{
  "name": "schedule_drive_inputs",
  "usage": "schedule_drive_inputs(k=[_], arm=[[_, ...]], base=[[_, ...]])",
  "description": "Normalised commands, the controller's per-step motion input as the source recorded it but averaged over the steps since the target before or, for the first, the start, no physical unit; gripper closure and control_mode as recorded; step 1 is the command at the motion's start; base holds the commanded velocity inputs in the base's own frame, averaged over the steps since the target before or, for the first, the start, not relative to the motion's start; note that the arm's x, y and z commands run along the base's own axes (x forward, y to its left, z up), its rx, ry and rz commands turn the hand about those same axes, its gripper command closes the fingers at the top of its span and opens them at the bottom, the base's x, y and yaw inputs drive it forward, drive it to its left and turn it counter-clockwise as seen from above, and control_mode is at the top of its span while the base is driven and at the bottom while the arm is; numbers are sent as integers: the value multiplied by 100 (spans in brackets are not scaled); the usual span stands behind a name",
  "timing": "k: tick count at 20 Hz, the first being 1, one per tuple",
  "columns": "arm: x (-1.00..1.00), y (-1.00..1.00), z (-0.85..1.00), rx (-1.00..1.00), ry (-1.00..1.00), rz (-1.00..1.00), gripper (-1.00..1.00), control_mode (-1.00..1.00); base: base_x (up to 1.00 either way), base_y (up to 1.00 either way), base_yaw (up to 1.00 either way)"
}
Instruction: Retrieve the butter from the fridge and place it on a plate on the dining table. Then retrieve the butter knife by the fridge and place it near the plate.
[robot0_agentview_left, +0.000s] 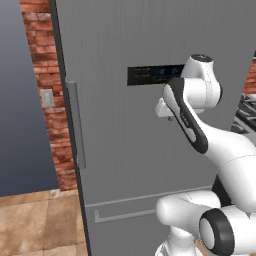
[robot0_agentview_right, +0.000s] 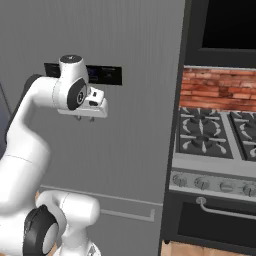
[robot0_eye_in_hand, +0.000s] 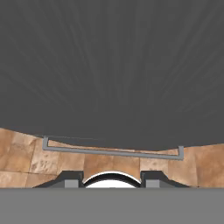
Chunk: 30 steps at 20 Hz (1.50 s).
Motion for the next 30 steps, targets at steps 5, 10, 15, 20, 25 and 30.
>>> schedule_drive_inputs(k=[5, 10, 15, 20, 25, 30], arm=[[-19, 8, -11, -7, -2, 0, -100, -100], [-36, 0, -39, 0, -19, 0, -100, -100], [9, 0, -25, 0, -8, -2, -100, -100], [9, 0, 0, 0, 1, 0, -100, 100], [0, 0, 0, 0, 0, 0, -100, 100], [0, 0, 0, 0, 0, 0, -100, 100]], base=[[0, 0, 0], [0, 0, 0], [0, 0, 0], [2, 0, 0], [-38, 44, 0], [-44, 71, 0]])
